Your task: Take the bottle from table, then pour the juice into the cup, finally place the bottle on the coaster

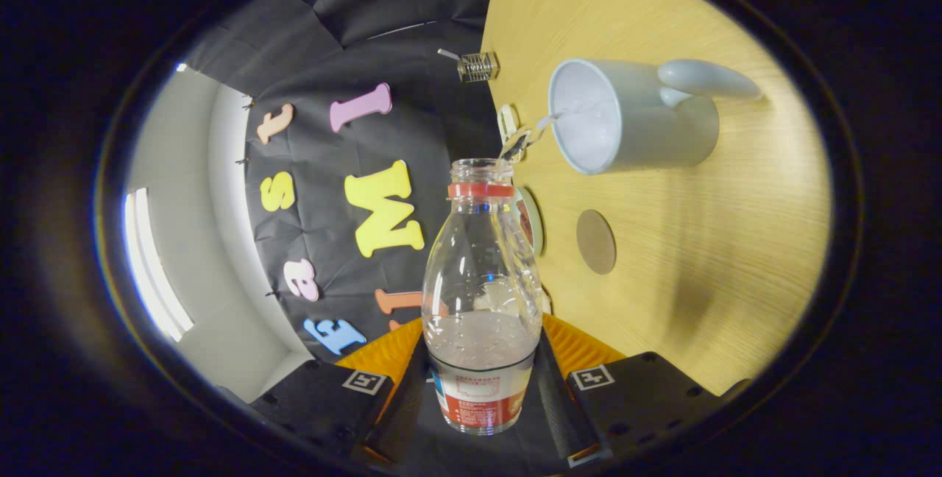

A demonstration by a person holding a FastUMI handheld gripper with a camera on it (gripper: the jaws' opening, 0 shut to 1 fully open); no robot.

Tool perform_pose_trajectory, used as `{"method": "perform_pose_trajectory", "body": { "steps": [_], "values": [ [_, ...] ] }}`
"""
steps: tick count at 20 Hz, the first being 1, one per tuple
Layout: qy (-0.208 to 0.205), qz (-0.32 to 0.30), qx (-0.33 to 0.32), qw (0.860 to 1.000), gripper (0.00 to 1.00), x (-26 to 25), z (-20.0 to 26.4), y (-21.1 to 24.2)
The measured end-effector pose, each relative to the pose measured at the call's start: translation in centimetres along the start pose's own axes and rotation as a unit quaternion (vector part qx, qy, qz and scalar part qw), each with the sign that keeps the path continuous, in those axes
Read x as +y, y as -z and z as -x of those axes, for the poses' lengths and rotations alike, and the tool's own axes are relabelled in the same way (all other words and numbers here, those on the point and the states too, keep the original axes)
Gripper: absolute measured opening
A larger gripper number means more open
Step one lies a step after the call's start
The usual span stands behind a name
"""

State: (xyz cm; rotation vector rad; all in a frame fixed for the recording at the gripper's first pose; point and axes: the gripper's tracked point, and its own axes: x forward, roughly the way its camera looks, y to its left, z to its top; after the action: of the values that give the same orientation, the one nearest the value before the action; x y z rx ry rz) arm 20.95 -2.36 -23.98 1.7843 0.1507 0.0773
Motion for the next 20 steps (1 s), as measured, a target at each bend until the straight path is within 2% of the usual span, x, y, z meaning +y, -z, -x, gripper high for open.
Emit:
{"method": "perform_pose_trajectory", "body": {
  "steps": [20],
  "values": [
    [-0.006,-0.092,-0.002,0.996,0.76,2.0,-0.4,0.3]
  ]
}}
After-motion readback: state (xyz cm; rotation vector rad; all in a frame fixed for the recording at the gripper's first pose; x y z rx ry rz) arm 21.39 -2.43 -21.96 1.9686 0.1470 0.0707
